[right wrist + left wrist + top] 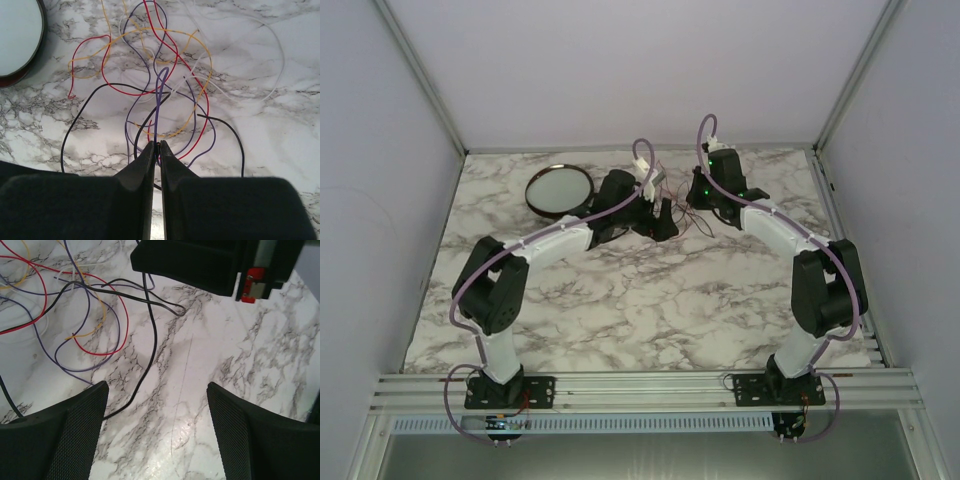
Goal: Zip-tie the wires
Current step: Untie the cable at the center of the board.
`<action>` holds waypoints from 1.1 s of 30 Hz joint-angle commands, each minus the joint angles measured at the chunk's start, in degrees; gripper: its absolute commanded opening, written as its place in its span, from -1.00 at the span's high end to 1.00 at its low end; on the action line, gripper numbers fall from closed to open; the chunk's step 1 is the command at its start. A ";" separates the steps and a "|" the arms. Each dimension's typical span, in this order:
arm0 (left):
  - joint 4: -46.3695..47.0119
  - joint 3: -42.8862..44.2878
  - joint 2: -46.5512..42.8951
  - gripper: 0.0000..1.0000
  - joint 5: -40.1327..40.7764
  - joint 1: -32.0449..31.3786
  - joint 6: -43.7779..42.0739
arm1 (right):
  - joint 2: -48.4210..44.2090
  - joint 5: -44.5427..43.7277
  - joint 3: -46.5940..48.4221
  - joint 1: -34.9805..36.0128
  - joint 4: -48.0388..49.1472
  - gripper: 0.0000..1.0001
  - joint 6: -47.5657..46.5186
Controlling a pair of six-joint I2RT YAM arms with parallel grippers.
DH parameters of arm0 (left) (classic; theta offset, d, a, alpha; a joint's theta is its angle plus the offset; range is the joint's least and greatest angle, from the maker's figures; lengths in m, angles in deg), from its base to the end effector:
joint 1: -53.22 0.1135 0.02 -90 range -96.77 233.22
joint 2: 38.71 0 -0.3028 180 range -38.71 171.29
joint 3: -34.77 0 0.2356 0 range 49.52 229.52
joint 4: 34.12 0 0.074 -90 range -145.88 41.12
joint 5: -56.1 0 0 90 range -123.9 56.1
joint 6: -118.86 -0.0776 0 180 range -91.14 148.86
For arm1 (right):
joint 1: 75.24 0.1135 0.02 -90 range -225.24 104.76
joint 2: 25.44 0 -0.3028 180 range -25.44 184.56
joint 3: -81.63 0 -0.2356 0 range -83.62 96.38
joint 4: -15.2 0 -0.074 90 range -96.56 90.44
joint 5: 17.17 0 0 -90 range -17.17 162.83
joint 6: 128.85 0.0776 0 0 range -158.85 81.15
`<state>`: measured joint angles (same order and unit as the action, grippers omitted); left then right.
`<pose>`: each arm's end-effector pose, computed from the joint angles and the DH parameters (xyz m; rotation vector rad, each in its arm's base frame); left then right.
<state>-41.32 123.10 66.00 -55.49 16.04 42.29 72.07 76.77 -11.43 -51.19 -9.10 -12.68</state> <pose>0.3468 -0.2989 0.2815 0.6757 1.9635 -0.9318 0.3772 0.1742 0.2839 0.0012 2.2356 0.5648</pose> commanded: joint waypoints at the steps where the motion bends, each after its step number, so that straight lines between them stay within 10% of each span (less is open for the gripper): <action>1: -2.63 3.13 2.09 -0.59 0.97 -0.45 -3.31 | -1.89 1.22 2.61 0.29 -1.14 0.90 1.93; 6: -3.09 4.33 4.24 -0.30 -0.68 -0.54 -4.02 | -2.45 1.84 2.48 -0.05 -1.45 0.90 2.45; 14: -3.68 5.84 5.14 1.00 -3.59 -0.52 -3.56 | -2.95 1.08 3.10 -2.13 -1.36 0.87 3.25; 19: -12.54 15.86 6.13 1.00 -1.48 0.53 -2.23 | -5.00 -0.76 3.12 -4.85 -1.77 0.43 3.17; 28: -45.34 60.67 21.02 1.00 -9.21 5.27 4.62 | -10.01 4.04 -2.05 -6.09 1.12 0.07 -0.32; 33: -45.92 61.90 21.61 1.00 -13.31 6.03 6.91 | -11.77 6.97 -6.38 -6.03 7.45 -0.15 -2.49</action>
<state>-78.48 185.18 86.04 -63.94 21.89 45.98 61.56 80.53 -15.91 -57.53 -6.89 -12.81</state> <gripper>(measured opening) 0.011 0.553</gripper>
